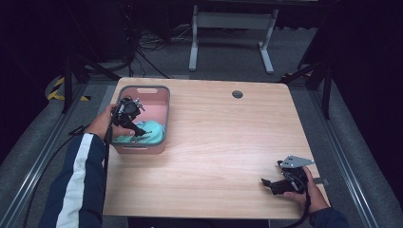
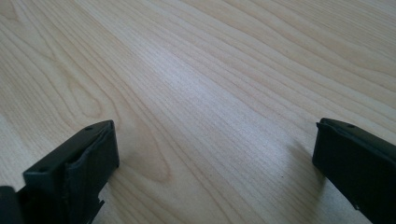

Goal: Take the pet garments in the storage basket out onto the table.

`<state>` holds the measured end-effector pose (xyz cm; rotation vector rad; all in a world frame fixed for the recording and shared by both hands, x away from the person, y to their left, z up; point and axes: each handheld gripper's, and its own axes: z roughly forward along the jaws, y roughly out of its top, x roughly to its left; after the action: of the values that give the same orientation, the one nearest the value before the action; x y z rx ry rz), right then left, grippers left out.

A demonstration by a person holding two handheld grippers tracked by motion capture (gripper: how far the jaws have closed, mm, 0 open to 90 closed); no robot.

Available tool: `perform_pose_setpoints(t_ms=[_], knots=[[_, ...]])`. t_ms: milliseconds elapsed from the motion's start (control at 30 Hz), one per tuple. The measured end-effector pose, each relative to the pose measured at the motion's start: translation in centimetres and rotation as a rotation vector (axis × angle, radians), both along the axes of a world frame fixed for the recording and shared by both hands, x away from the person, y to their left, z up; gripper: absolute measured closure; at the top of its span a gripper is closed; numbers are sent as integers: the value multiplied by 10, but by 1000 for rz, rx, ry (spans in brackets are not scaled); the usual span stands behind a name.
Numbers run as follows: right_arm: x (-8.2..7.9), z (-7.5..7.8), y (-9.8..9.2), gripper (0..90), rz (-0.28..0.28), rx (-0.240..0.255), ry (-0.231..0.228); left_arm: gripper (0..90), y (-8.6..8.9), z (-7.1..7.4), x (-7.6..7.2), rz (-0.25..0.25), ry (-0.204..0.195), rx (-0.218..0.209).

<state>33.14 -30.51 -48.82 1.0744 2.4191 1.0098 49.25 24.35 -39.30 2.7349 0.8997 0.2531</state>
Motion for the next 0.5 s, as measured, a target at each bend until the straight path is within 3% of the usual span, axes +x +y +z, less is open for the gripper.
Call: perform_pose_setpoints(t_ms=[200, 500], knots=[[0, 0, 0, 6, 0, 0, 0, 229, -6, -14, 14, 9, 55, 38], [0, 0, 0, 6, 0, 0, 0, 203, -10, -29, 27, 27, 130, 53]])
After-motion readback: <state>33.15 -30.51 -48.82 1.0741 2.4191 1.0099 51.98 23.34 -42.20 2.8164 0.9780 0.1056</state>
